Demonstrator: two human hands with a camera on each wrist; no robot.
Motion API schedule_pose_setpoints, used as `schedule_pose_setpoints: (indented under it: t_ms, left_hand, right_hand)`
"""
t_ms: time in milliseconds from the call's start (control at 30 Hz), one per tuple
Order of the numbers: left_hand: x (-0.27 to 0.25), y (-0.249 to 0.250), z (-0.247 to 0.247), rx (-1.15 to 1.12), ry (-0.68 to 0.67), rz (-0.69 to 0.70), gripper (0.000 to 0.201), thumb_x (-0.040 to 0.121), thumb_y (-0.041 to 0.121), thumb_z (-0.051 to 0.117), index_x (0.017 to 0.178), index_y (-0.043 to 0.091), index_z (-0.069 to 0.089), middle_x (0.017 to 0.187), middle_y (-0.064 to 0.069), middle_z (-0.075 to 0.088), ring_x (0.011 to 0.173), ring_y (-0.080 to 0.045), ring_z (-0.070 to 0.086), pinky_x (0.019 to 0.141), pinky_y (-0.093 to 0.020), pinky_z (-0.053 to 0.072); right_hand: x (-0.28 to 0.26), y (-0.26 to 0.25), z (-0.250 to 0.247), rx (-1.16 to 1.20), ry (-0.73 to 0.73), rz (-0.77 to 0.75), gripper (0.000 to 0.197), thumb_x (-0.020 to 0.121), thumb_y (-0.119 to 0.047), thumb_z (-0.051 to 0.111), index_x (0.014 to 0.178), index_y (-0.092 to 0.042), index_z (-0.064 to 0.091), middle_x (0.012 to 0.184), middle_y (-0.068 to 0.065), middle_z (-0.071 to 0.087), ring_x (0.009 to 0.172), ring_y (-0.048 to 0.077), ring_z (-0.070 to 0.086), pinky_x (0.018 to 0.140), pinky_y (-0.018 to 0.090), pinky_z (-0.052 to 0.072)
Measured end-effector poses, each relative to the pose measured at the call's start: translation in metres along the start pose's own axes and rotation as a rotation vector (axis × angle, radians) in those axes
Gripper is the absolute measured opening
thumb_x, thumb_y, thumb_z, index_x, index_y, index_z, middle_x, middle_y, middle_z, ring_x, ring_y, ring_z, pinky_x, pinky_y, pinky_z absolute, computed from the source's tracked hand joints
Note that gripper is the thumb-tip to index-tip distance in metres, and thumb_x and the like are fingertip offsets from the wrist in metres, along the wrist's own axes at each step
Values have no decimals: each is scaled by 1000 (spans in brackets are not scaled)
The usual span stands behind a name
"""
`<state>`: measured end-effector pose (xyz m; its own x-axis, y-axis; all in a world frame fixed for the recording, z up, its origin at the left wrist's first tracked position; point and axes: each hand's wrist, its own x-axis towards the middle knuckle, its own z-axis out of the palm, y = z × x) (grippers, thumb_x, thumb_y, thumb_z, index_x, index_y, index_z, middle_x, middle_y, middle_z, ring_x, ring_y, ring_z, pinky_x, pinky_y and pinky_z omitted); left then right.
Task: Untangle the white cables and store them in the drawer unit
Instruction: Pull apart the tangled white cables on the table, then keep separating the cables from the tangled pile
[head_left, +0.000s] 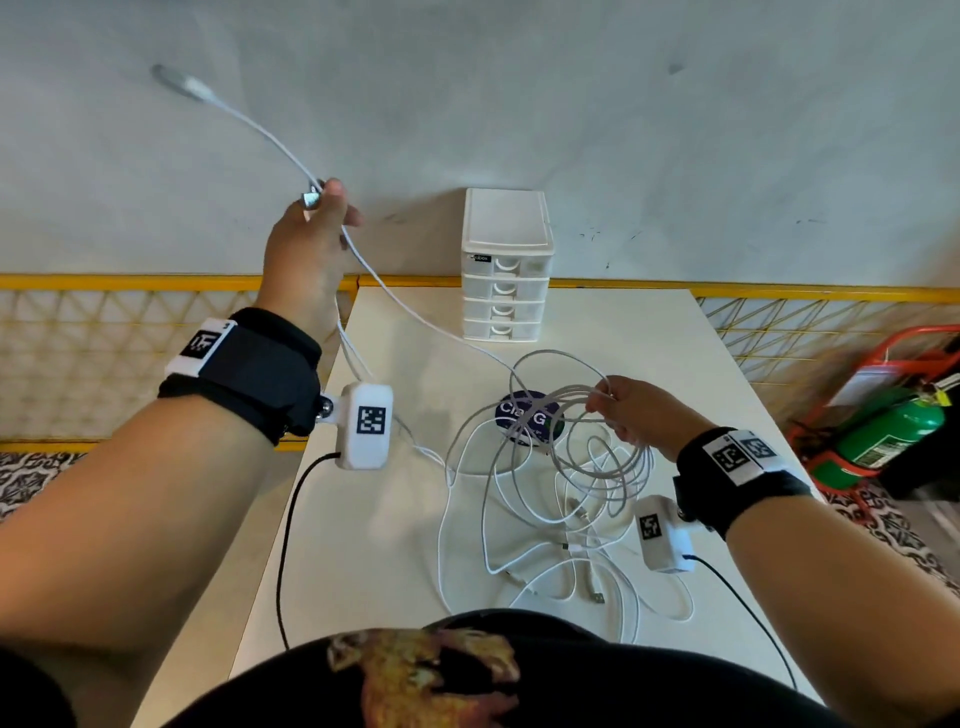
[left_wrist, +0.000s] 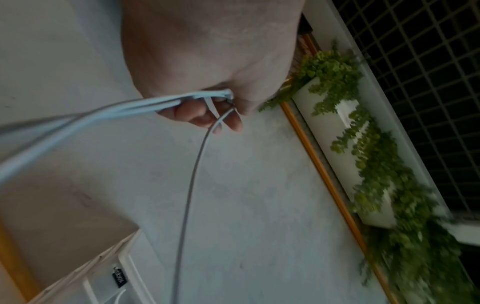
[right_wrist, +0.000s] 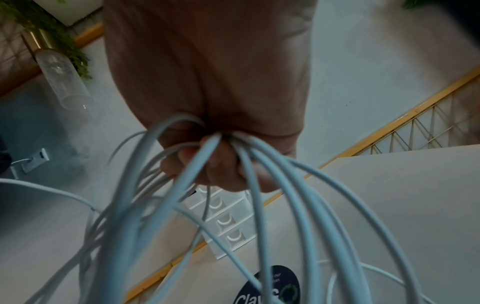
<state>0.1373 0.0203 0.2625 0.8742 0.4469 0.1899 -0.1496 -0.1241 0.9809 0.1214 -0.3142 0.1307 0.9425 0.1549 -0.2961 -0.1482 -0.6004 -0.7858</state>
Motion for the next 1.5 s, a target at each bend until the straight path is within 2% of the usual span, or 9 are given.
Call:
schedule_pose_setpoints:
  t_ms: [300, 467, 767, 933, 967, 1067, 1200, 1333, 1500]
  left_hand:
    - [31, 15, -26, -480, 181, -52, 23, 104, 31, 36, 89, 18, 48, 52, 9, 45, 49, -10, 50, 51, -22, 42]
    - [20, 19, -22, -442, 154, -72, 29, 101, 40, 42, 80, 21, 44, 53, 9, 39, 42, -8, 28, 42, -21, 19]
    - [-49, -23, 18, 19, -299, -38, 26, 95, 33, 59, 72, 21, 64, 76, -3, 65, 38, -5, 29, 40, -19, 22]
    - [-73, -54, 29, 561, -634, -44, 40, 95, 52, 50, 126, 30, 61, 119, -2, 68, 73, -29, 60, 54, -24, 36]
    - [-77, -58, 31, 614, -673, -56, 42, 95, 51, 50, 129, 28, 59, 119, -5, 68, 80, -27, 64, 53, -23, 35]
    - [-88, -65, 36, 619, -782, -111, 30, 97, 42, 53, 121, 26, 62, 96, 11, 67, 49, 1, 52, 47, -17, 32]
    - [-91, -75, 37, 621, -887, -39, 17, 91, 34, 63, 92, 18, 69, 82, 7, 73, 84, -14, 67, 83, -31, 48]
    - [-80, -71, 30, 418, -662, -44, 16, 94, 29, 60, 86, 21, 72, 78, 13, 73, 83, 1, 62, 73, -16, 42]
    - [-64, -57, 20, 177, -488, -18, 18, 97, 26, 56, 86, 20, 69, 94, -1, 75, 46, 6, 48, 59, -21, 34]
  right_hand:
    - [-5, 22, 3, -21, -46, 92, 17, 97, -21, 51, 82, -18, 58, 61, 2, 42, 48, 14, 34, 46, 25, 25]
    - [-8, 13, 5, 262, -37, 5, 19, 96, -19, 56, 115, -15, 55, 64, 2, 48, 51, 12, 39, 50, 24, 32]
    - [-25, -32, 6, 346, -138, -322, 64, 80, -1, 69, 132, -30, 45, 83, 11, 62, 85, 28, 55, 76, 33, 40]
    - [-40, -57, 5, 440, -106, -449, 36, 91, -5, 57, 123, -23, 54, 66, -4, 62, 63, 7, 55, 61, 19, 36]
    - [-42, -60, 4, 468, -85, -464, 33, 90, -10, 58, 121, -22, 55, 64, -5, 60, 61, 6, 53, 59, 19, 34]
    - [-49, -66, 1, 514, -36, -495, 29, 89, -23, 60, 117, -19, 60, 60, -4, 57, 59, 9, 50, 58, 22, 32]
    - [-56, -70, 1, 496, 31, -495, 14, 92, -14, 58, 104, -14, 65, 56, -4, 55, 52, 8, 48, 54, 16, 36]
    - [-62, -64, -4, 204, -102, -385, 10, 87, -4, 66, 96, -9, 67, 56, -8, 56, 53, 7, 48, 57, 19, 41]
    - [-64, -38, 2, -827, -171, -360, 4, 83, -37, 67, 83, -40, 69, 85, -18, 57, 82, -3, 52, 87, 26, 35]
